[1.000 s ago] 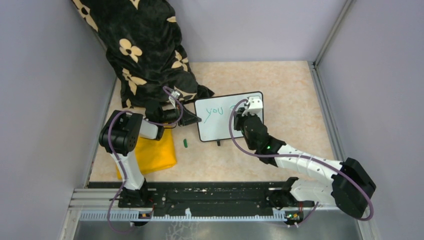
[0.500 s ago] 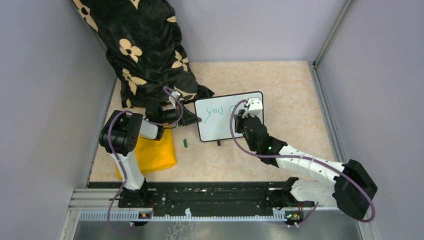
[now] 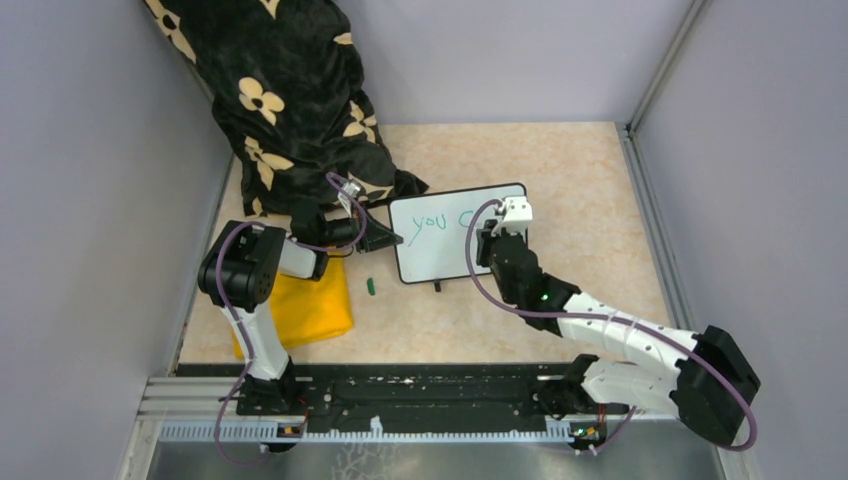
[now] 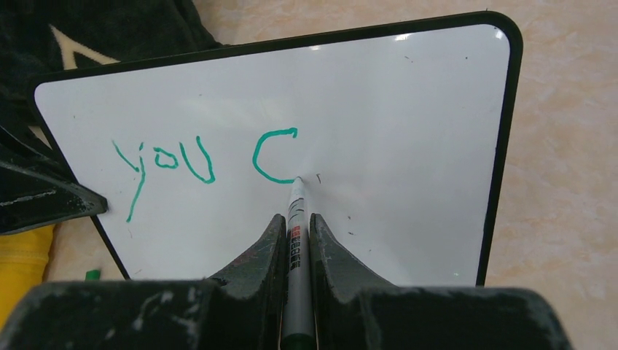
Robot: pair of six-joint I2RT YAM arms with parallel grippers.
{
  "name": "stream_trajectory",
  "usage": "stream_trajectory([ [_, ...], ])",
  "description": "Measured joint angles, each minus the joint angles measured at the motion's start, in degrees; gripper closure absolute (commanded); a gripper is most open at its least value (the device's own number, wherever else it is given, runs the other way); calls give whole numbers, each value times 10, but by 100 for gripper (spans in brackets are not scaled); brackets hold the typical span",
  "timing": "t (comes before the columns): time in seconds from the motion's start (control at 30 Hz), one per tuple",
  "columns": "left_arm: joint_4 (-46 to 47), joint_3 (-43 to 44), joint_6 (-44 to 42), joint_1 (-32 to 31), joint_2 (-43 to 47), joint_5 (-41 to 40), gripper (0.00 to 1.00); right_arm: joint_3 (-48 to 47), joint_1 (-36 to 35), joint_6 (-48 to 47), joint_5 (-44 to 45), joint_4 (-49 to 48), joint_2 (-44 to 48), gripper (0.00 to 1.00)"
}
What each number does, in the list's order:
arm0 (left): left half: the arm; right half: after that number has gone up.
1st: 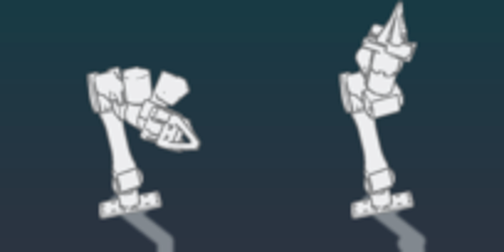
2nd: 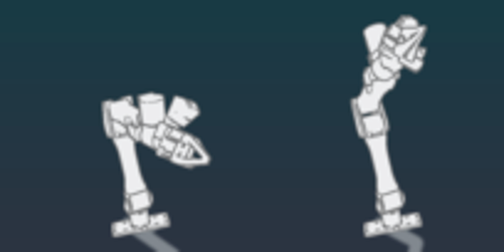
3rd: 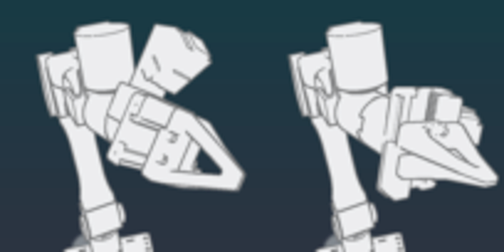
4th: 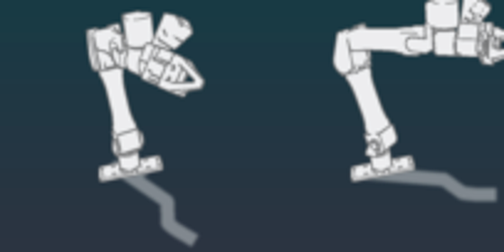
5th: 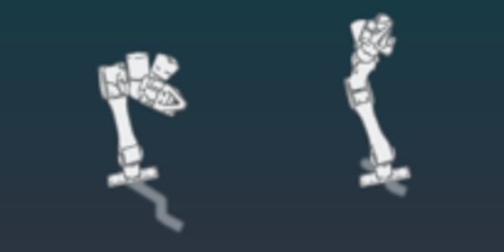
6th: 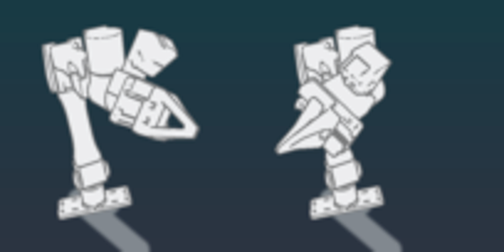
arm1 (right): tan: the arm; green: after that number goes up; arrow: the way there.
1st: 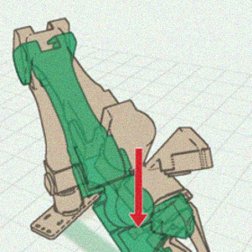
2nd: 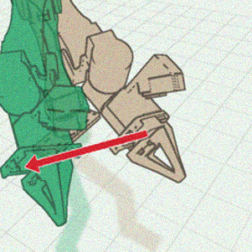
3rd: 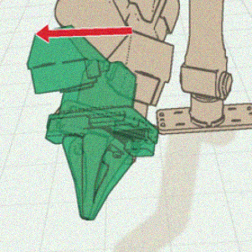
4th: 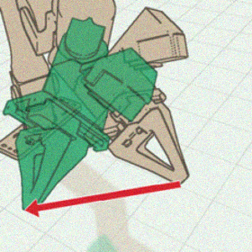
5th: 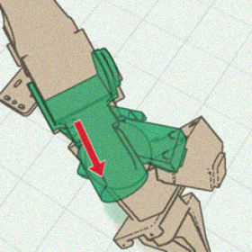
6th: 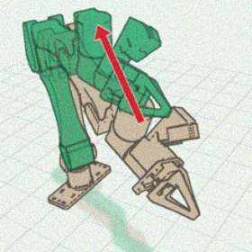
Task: Write a sentence on the whiteboard
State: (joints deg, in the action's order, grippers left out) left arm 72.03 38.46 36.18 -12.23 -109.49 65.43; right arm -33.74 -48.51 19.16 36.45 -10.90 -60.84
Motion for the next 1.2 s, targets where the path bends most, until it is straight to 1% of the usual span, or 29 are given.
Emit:
stream_trajectory([
  [0.4,0,0,0,0,0,0,100,0,5,-5,7,2,59,100],
  [1.2,-1,0,-1,-2,1,0,100,5,23,-5,1,0,31,100],
])
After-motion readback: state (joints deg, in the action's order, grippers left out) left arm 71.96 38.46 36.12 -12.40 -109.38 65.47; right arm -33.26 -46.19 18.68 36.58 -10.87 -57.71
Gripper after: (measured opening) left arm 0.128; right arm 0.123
